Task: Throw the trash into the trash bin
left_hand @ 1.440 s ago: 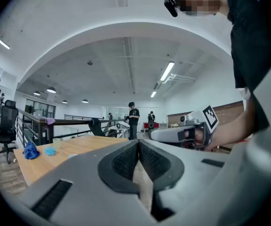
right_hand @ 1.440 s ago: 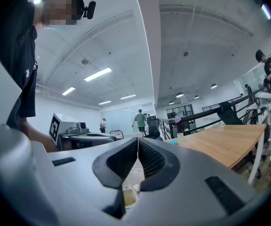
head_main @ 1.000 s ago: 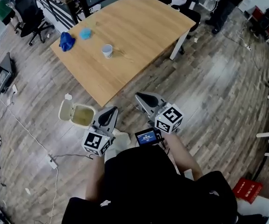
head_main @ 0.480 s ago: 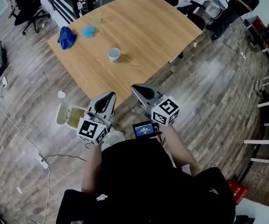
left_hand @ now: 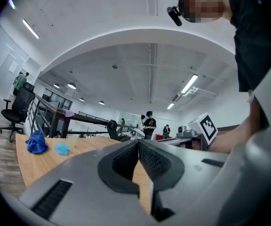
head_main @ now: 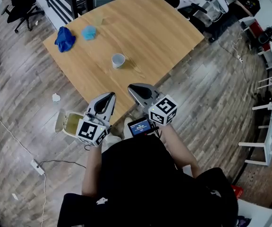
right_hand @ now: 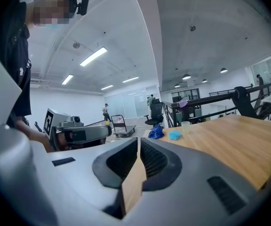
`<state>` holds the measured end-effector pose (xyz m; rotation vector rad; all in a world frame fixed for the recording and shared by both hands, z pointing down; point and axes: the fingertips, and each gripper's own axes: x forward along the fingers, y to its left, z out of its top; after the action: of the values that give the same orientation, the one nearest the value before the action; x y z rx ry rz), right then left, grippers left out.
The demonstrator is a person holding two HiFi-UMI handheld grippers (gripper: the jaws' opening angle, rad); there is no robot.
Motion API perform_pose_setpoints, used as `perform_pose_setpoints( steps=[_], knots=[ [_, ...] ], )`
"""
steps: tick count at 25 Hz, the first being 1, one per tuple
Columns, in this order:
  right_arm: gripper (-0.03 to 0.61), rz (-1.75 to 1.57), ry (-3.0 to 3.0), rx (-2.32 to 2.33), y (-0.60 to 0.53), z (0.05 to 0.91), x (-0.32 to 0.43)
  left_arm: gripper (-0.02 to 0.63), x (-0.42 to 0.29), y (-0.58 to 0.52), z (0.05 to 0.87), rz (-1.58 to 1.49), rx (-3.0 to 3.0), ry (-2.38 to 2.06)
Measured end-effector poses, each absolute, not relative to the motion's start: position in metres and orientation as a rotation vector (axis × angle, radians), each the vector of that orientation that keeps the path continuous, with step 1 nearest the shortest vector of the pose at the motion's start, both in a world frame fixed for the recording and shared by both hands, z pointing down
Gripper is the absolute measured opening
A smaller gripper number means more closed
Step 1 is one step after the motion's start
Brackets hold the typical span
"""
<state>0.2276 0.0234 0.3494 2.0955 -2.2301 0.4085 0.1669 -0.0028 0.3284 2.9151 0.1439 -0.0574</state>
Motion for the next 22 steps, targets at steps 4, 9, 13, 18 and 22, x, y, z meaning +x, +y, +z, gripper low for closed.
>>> perform_pose_setpoints(
  steps=[4,9,13,18,22],
  knots=[
    [0.0,0.434,-2.269,2.055,0.0,0.353,0.242,0.009,0.183,-0.019,0.329,-0.01,2.926,0.131],
    [0.0,0.486,-2.254,2.001,-0.016,0.376,0.265,0.009,0.201,-0.031,0.336,0.064,2.93,0.103],
    [0.064,0.459,-2.186,1.949,-0.034,0.398,0.299,0.009,0.219,-0.035,0.344,0.121,2.934,0.088],
    [0.121,0.451,-2.103,1.75,-0.069,0.442,0.338,0.009,0.239,-0.031,0.356,0.166,2.904,0.07],
    [0.126,0.493,-2.064,1.629,-0.093,0.486,0.355,0.009,0.244,-0.029,0.367,0.166,2.863,0.045]
  ],
)
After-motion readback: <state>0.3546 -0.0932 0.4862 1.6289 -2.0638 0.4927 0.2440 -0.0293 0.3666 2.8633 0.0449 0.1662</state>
